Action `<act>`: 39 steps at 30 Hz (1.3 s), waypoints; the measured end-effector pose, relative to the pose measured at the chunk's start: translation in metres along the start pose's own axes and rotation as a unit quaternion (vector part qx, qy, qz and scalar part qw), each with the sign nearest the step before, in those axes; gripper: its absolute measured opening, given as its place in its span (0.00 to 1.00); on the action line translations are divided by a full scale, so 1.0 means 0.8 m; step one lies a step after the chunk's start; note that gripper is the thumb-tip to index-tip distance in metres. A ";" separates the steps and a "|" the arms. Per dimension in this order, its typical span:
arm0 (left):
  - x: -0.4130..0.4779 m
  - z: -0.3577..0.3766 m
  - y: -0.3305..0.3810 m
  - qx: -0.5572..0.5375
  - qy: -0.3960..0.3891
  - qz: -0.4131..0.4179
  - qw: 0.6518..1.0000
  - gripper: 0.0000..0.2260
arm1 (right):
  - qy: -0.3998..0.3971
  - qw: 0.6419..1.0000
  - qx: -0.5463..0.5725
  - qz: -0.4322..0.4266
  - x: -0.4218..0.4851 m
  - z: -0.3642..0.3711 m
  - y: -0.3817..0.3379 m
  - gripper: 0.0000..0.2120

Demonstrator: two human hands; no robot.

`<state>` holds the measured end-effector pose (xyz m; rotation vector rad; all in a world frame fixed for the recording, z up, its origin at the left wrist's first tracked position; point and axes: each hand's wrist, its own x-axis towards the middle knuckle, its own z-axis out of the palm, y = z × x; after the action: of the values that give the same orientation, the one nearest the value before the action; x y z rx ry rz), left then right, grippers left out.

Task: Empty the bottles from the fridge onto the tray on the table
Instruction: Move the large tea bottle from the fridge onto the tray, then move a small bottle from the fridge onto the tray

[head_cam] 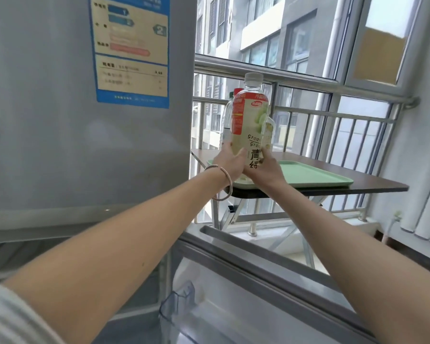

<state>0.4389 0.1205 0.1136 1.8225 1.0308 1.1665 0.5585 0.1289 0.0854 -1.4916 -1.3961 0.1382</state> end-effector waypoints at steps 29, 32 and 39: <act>-0.232 -0.252 -0.330 0.210 -0.008 -0.267 0.940 0.12 | -0.353 0.925 -0.122 0.062 -0.304 0.350 -0.036 0.07; -0.214 -0.256 -0.386 0.256 -0.042 -0.277 0.925 0.14 | -0.354 0.920 -0.128 0.109 -0.307 0.399 -0.004 0.03; -0.175 -0.252 -0.480 0.252 -0.092 -0.267 0.926 0.13 | -0.297 0.923 -0.194 0.151 -0.299 0.496 0.047 0.21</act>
<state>0.1216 0.1847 -0.2072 1.7962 1.6858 0.4117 0.2393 0.1792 -0.2485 -2.1102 -1.7241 0.5747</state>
